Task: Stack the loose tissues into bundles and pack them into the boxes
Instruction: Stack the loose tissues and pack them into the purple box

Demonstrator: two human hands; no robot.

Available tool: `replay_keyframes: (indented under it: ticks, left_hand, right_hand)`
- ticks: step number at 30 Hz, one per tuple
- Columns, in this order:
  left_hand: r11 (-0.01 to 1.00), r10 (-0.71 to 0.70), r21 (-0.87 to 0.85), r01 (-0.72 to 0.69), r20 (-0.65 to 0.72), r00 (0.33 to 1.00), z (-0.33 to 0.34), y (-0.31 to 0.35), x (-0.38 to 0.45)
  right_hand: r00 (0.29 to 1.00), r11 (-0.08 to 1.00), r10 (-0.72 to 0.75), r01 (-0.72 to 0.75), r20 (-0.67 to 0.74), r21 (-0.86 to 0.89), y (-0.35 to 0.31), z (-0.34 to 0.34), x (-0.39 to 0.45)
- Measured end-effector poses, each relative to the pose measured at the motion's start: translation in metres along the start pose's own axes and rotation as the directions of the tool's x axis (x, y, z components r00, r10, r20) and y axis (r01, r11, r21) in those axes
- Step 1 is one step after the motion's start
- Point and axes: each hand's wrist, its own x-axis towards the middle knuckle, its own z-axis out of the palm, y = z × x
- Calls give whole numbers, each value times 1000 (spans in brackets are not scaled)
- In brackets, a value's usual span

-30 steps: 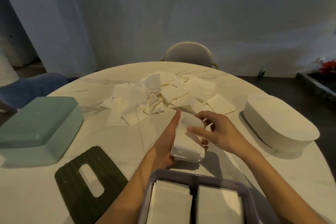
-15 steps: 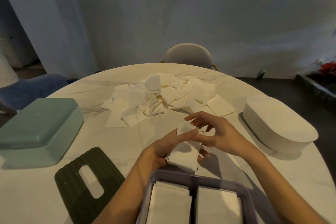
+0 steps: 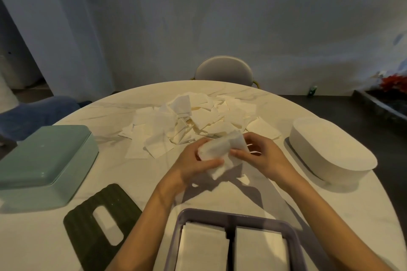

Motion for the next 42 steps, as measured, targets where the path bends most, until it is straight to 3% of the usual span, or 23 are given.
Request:
replay_keyframes:
  ticks: [3,7,10,13,17,23,32,36,39,42]
  left_hand:
    - [990,124,92,-110,-161,979,-5,-8,3]
    - [972,148,200,-126,-100,984,-4,-20,1]
    - [993,105,78,-93,-176,979,11,-14,-3]
    - [987,-8,-152,-49,-351,936,34,-5,-5]
    - [999,-4,-45,-20,-478,879,40,-14,3]
    - [991,15,-111,-78,-482,876,38,-11,4]
    - [996,1,-73,-47,-531,848,36,-13,4]
    - [987,-22,-155,-40,-382,924,31,-7,0]
    - [993,105,70,-91,-223,969,18,-8,-6]
    - [959,221,222,-174,-211,952,7,-10,-8]
  right_hand:
    - [999,1000,26,-26,-22,4,6,5,1]
    - [999,999,32,-30,34,-36,18,14,-1]
    - [998,998,50,-52,43,40,20,27,-5]
    - [998,983,-56,59,-22,173,13,42,-7]
    - [984,981,-151,161,-95,106,10,61,-6]
    - [975,978,-208,206,-78,-36,13,64,-4]
    - [980,982,-187,185,-70,-37,17,65,-11]
    - [977,977,-207,205,-45,-52,17,55,-11]
    - [967,966,-256,255,-10,-49,20,44,-9]
    - [970,970,-243,243,-22,-27,17,32,-7]
